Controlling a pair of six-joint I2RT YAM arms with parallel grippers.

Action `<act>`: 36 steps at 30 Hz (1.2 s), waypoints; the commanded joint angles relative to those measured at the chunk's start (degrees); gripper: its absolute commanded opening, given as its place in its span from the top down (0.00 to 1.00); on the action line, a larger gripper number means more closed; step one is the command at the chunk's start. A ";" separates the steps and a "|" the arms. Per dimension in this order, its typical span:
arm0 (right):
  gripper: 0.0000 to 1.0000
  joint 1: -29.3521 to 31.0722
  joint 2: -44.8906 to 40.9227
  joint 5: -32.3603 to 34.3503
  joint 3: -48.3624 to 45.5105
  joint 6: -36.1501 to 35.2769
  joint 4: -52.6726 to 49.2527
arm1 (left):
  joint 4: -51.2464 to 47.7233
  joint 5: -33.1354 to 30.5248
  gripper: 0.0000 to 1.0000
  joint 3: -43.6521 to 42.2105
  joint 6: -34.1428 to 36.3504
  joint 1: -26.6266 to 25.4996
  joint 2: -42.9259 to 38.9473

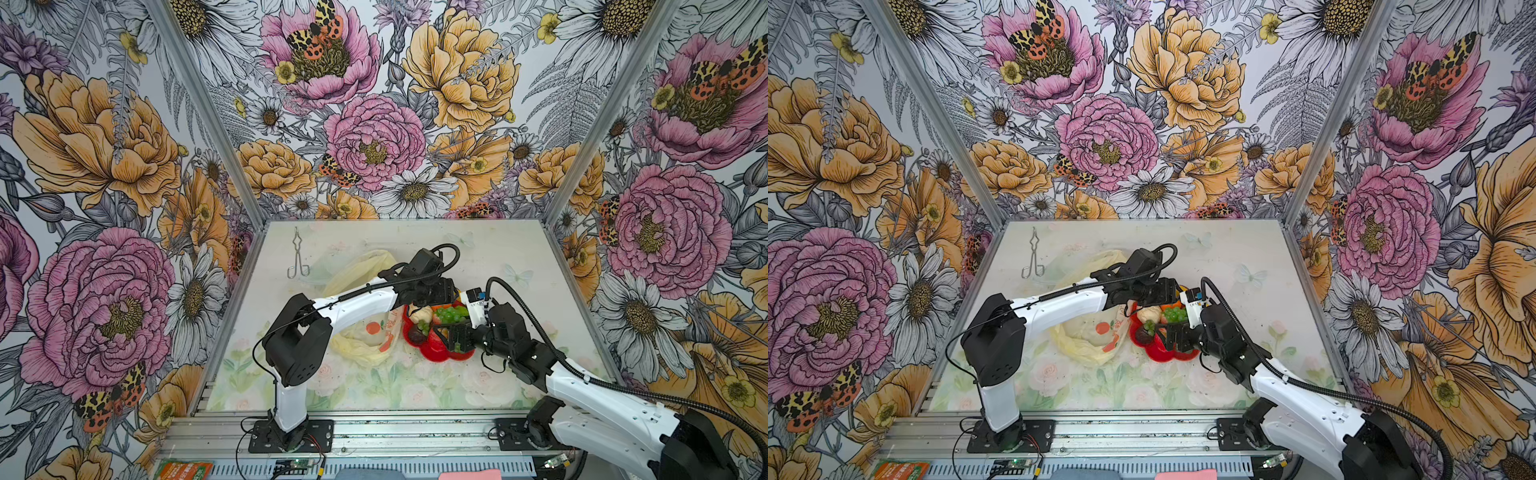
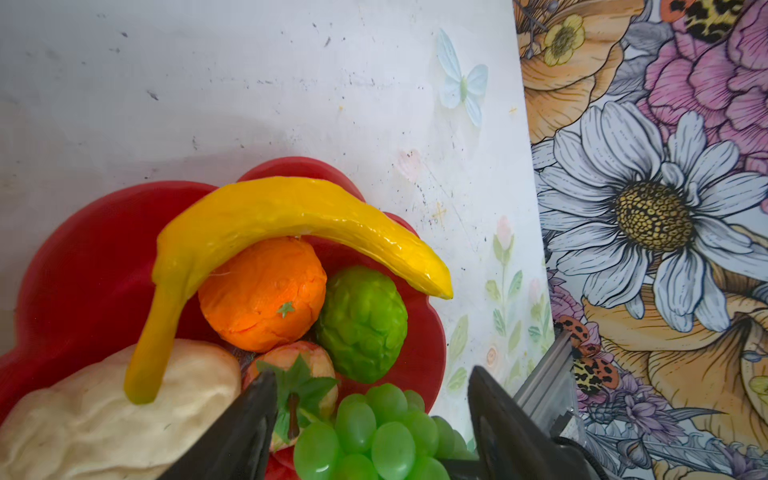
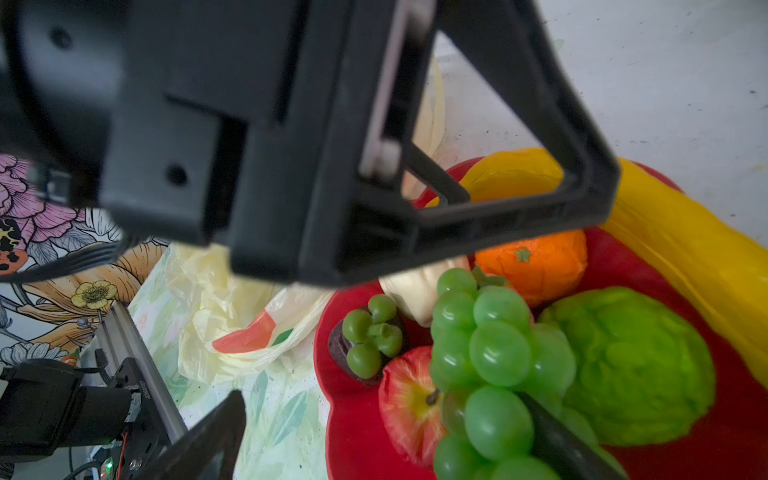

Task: Take the fake fruits out of the plastic bag

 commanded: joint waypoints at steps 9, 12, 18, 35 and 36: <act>0.01 0.64 -0.66 5.25 3.40 -2.07 -0.83 | -9.68 -2.05 0.37 3.62 6.17 -3.04 1.51; 0.00 0.64 -1.01 7.24 3.89 -1.96 -1.68 | -10.13 -2.69 0.40 2.85 6.60 -3.14 0.48; 0.01 0.64 -0.71 10.55 4.94 -1.71 -2.59 | -10.07 -2.05 0.41 2.21 7.00 -3.31 0.15; 0.00 1.21 -0.01 17.43 8.03 -2.73 -7.84 | -9.90 -1.47 0.42 0.94 7.22 -3.76 -0.04; 0.00 1.10 -0.19 16.57 8.02 -2.43 -7.63 | -9.77 -1.54 0.43 0.68 7.20 -3.74 -0.33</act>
